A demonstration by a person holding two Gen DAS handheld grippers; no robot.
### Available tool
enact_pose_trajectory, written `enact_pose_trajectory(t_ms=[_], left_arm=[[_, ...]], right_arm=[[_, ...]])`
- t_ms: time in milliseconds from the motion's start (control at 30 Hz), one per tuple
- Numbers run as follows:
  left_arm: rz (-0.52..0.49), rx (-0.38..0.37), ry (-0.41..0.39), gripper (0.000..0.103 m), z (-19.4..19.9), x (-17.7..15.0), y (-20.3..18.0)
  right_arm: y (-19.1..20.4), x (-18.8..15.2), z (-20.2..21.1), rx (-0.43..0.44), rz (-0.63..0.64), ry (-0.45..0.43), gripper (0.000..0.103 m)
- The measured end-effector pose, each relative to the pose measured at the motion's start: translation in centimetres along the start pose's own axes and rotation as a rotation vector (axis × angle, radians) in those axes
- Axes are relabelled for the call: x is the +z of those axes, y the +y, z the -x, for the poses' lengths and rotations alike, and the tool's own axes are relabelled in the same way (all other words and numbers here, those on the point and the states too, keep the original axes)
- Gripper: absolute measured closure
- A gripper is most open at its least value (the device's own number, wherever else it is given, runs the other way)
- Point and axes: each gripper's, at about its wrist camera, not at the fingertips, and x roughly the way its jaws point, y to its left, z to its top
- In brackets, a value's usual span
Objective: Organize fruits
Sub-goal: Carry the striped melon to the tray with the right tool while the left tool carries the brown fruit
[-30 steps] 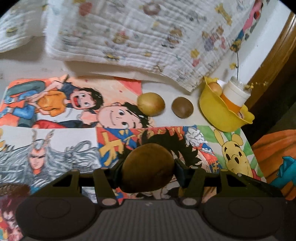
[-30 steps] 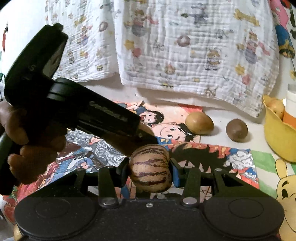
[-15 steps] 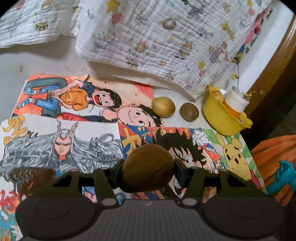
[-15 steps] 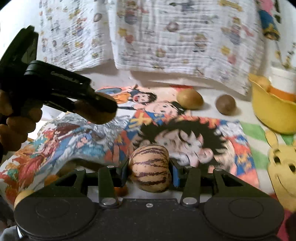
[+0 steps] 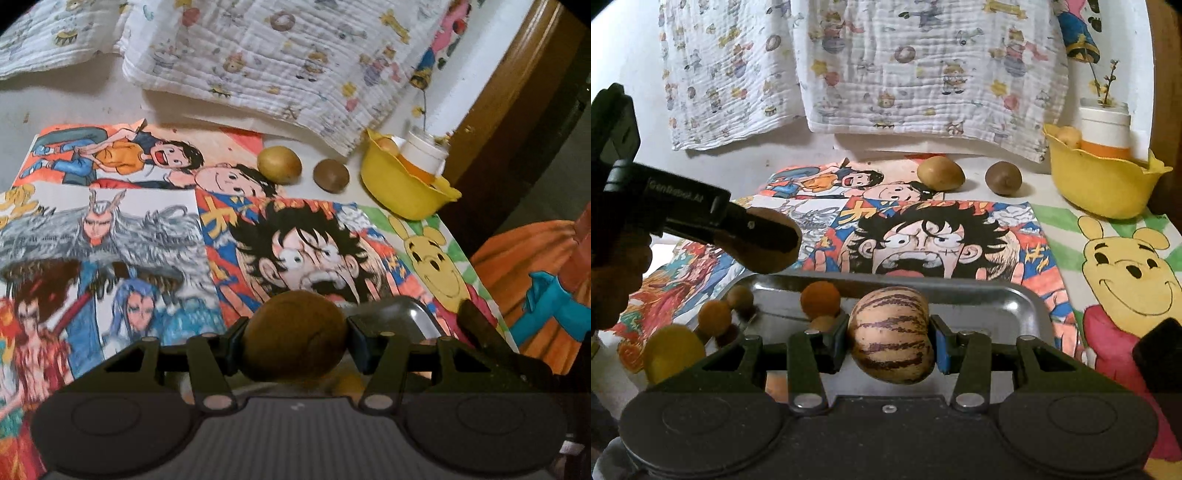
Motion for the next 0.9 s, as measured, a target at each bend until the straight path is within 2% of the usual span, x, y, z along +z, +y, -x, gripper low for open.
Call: enact_pose_trajectory(t_ms=[500, 900], left_arm=[[-0.04, 0.042, 0.039, 0.044, 1.1, -4.4, -1.6], [-0.167, 0.122, 0.096, 0.044, 0.8, -5.9, -3.0]], right_arm=[[0.3, -2.8, 1.1, 0.018, 0.005, 0.02, 0.056], [0.5, -2.8, 0.7, -0.024, 0.069, 0.053, 0.056]])
